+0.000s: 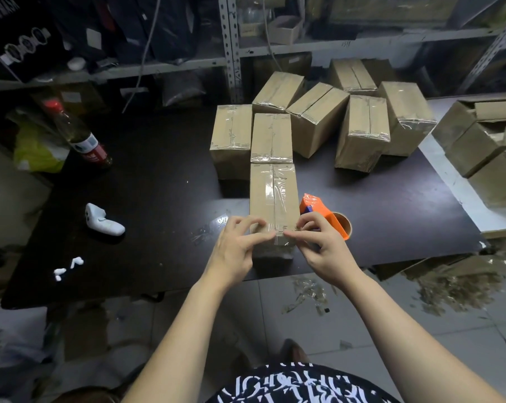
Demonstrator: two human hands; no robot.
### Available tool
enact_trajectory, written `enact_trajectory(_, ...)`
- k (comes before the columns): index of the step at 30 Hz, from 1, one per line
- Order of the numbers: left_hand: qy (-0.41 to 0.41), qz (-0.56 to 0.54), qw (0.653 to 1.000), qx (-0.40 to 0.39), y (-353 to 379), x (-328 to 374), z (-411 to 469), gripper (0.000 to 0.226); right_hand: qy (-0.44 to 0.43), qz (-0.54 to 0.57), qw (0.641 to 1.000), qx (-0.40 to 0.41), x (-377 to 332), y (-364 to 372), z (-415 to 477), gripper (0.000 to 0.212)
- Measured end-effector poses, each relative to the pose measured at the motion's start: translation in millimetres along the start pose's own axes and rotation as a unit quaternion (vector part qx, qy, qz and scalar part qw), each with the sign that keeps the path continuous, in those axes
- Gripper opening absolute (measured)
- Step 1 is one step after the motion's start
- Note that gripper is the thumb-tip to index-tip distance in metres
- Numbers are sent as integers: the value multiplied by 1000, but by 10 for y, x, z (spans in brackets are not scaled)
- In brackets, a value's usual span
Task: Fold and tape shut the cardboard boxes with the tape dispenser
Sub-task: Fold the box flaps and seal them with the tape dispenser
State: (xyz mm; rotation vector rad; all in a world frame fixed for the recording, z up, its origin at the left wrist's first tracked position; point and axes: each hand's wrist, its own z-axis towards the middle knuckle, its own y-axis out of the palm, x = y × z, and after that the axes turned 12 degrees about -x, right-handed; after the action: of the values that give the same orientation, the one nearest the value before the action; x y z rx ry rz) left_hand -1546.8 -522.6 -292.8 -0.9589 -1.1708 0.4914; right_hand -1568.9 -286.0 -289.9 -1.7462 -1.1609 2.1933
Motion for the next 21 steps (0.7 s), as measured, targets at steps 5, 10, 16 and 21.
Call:
enact_trajectory(5,4,0,1000,-2,10,-20,-27,48,24,25,999,-17,-67,-27,-15,33)
enact_trajectory(10,-37,-78,996,6,9,53,6,24,26,69,997,12,-89,23,28,12)
enact_trajectory(16,-29,-69,994,75,86,65,130,15,-30,2,998,47,30,41,108,17)
enact_trajectory(21,-15,-62,992,107,155,48,142,6,-47,-21,998,43,81,43,142,21)
